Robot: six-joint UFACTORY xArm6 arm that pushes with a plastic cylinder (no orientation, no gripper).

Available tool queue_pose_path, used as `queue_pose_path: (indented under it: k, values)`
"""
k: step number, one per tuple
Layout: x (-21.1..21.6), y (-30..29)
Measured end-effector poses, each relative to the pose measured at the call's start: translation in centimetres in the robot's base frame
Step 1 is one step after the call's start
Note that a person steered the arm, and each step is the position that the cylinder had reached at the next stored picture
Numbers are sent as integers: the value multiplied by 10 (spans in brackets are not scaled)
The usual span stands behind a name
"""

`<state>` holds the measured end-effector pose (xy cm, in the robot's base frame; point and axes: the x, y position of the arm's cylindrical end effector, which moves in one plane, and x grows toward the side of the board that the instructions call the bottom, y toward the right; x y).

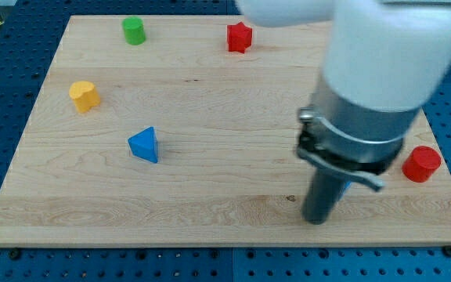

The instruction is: Drag the blue cube below the green star

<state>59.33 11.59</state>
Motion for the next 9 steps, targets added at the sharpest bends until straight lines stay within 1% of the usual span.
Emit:
queue_pose_path:
  k: [1,2,3,4,5,6,7,9]
  values:
    - [-69,51]
    - [-134,72]
    - [-135,68]
    - [-128,34]
    - [-147,6]
    - [-174,27]
    - [-174,72]
    - [-174,81]
